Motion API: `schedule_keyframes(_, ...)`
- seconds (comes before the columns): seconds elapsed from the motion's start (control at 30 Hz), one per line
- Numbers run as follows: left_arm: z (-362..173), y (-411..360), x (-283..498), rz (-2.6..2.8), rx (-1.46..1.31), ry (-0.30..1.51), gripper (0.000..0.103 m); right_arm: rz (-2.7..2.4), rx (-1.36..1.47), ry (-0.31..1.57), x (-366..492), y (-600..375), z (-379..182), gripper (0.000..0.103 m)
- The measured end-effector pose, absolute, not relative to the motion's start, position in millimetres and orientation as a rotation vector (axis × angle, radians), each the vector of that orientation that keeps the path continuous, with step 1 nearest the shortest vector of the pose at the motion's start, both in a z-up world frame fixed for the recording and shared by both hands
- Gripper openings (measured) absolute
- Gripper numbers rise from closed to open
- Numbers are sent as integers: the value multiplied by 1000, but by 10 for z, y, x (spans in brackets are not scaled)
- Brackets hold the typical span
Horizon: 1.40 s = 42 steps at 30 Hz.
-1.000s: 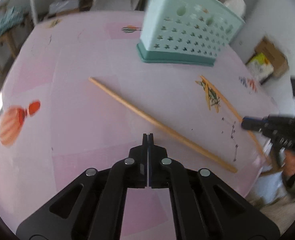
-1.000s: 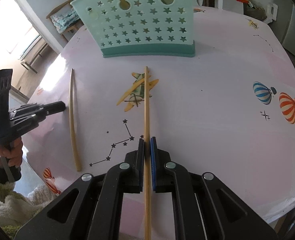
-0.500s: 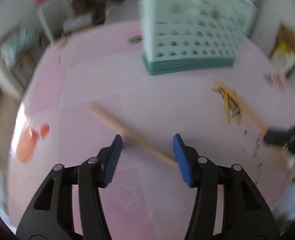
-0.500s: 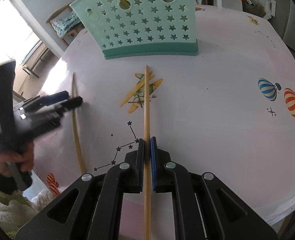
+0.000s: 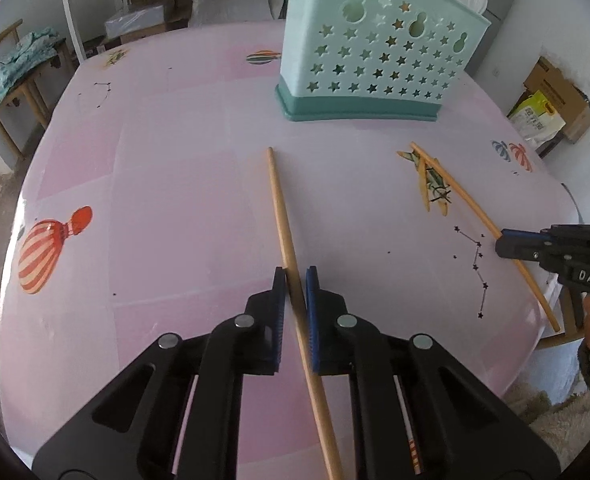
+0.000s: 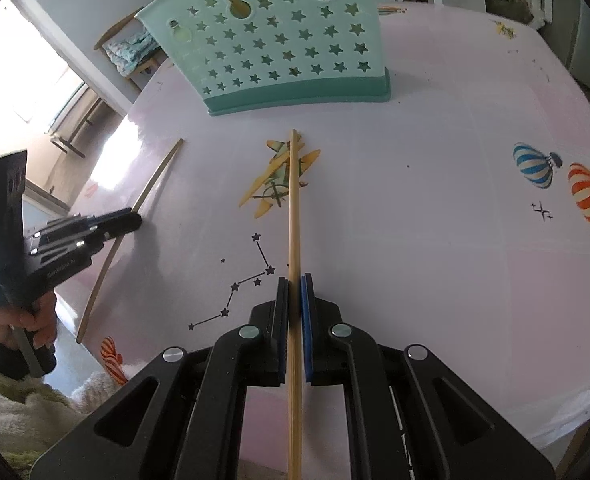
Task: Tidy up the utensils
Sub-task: 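Close the left gripper on the last bamboo chopstick while the right gripper holds its chopstick, then carry both chopsticks to the holder and open the left gripper over it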
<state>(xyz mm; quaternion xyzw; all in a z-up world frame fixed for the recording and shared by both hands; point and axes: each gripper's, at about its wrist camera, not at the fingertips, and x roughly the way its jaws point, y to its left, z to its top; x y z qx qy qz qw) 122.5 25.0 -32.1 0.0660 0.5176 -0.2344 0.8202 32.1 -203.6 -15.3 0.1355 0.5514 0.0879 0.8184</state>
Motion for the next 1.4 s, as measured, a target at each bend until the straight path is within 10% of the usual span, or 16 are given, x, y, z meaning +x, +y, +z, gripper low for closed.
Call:
schedule_keyframes(0.43, -331, -92, 1577, -419, 261, 1040, 25, 180, 231, 1148, 799, -1847, -225, 16)
schedule_keyframes(0.73, -299, -256, 1624, -400, 279, 1028, 6, 140, 189, 1103, 988, -1718, -243, 8)
schedule_keyframes(1.4, -302, -360, 1481, -370, 340, 990, 5, 135, 332, 1039, 792, -2005, -14, 7)
